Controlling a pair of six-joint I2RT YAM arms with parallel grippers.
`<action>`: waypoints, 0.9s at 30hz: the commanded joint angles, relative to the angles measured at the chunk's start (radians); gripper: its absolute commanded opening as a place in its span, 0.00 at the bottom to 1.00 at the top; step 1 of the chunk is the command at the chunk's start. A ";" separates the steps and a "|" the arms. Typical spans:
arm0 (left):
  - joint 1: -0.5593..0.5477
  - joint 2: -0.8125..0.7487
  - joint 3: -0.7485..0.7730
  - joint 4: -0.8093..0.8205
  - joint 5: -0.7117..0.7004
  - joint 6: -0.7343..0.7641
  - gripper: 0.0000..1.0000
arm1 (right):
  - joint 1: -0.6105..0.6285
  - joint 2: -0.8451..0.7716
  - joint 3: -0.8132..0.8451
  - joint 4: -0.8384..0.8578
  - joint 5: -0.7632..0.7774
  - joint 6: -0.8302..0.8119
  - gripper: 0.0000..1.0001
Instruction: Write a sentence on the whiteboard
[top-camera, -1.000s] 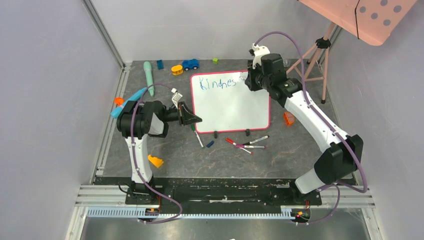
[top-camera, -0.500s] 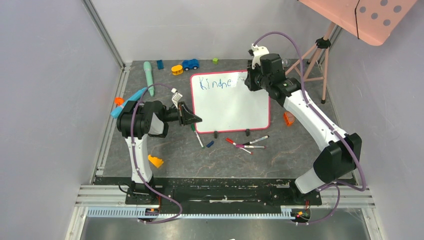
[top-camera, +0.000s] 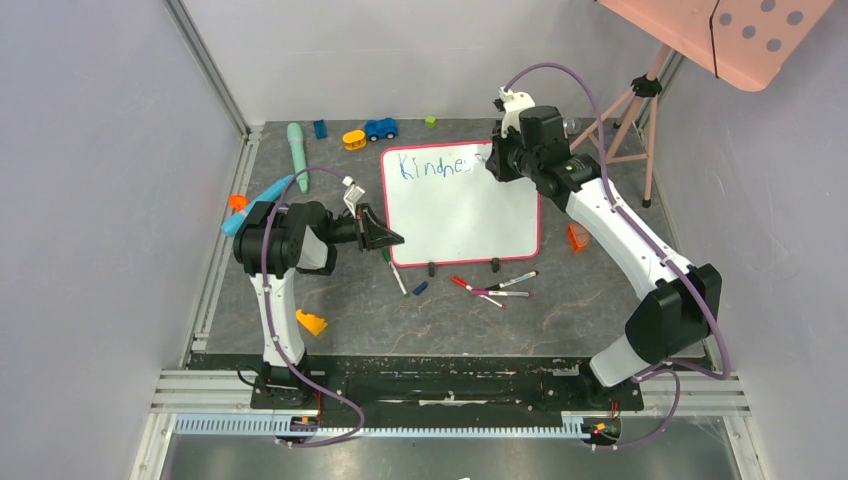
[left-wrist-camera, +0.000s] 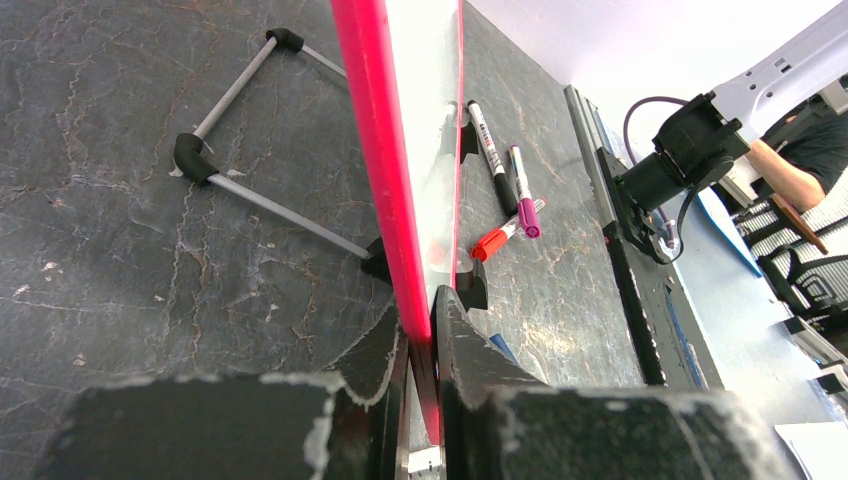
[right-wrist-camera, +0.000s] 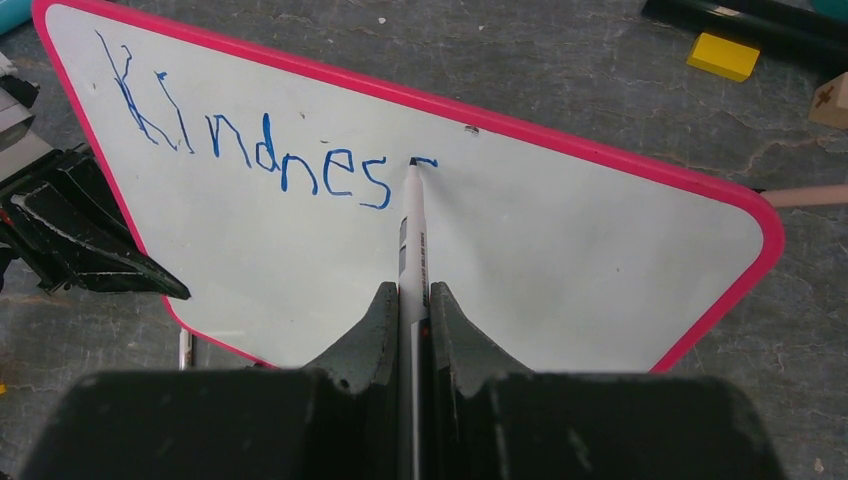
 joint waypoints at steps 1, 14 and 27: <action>-0.004 0.023 0.003 0.075 0.037 0.121 0.02 | -0.003 0.002 0.010 0.014 -0.017 -0.014 0.00; -0.004 0.024 0.002 0.075 0.037 0.121 0.02 | -0.004 -0.028 -0.012 -0.003 0.055 -0.016 0.00; -0.003 0.023 0.002 0.075 0.038 0.121 0.02 | -0.006 -0.042 -0.020 -0.014 0.094 -0.013 0.00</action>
